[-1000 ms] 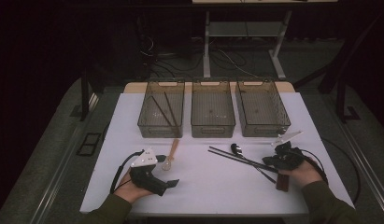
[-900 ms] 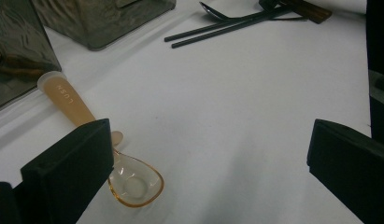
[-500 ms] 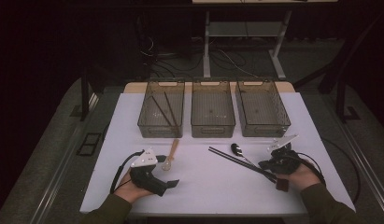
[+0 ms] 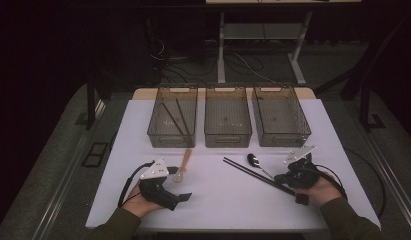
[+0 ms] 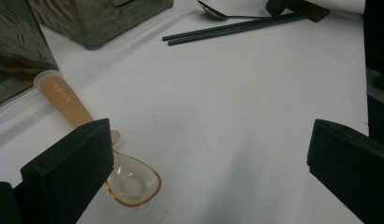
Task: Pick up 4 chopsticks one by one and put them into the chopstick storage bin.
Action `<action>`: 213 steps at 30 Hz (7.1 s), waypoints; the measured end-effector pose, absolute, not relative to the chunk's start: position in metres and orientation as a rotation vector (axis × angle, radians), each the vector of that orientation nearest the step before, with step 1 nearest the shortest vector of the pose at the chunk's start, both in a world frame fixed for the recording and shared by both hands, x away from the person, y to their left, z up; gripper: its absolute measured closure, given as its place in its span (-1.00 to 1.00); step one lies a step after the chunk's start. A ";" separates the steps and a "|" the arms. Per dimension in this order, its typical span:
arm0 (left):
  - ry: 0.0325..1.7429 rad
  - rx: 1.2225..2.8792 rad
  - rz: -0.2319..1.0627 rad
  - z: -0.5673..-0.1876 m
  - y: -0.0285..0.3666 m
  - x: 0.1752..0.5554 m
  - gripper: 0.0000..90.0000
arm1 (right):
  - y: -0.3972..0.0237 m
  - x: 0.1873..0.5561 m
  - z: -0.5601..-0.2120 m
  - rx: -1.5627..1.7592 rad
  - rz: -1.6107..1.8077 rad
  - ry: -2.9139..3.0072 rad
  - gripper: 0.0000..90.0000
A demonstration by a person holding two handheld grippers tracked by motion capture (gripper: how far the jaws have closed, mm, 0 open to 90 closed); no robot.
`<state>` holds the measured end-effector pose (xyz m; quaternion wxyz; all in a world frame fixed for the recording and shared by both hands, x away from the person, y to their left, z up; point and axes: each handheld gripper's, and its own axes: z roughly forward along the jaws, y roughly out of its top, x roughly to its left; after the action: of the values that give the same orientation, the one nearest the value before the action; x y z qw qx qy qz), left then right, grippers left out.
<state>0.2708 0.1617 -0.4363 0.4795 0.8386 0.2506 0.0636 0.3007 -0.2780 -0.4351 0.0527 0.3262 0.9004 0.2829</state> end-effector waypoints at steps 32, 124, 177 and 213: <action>0.609 2.049 0.158 -0.437 0.161 0.271 -1.00 | -0.267 0.284 -0.434 0.925 0.951 2.718 0.74; 0.603 2.043 0.149 -0.438 0.161 0.271 -1.00 | -0.255 0.294 -0.391 0.895 1.290 2.542 0.89; 0.599 2.035 0.142 -0.436 0.162 0.271 -1.00 | -0.152 0.366 -0.366 1.007 1.280 2.475 0.89; 0.587 2.020 0.134 -0.434 0.163 0.271 -1.00 | -0.038 0.458 -0.358 1.145 1.126 2.452 0.89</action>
<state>0.2708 0.1632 -0.4344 0.4943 0.8330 0.2423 0.0553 0.4581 -0.0376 -0.3582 0.1051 0.3886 0.8319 0.3819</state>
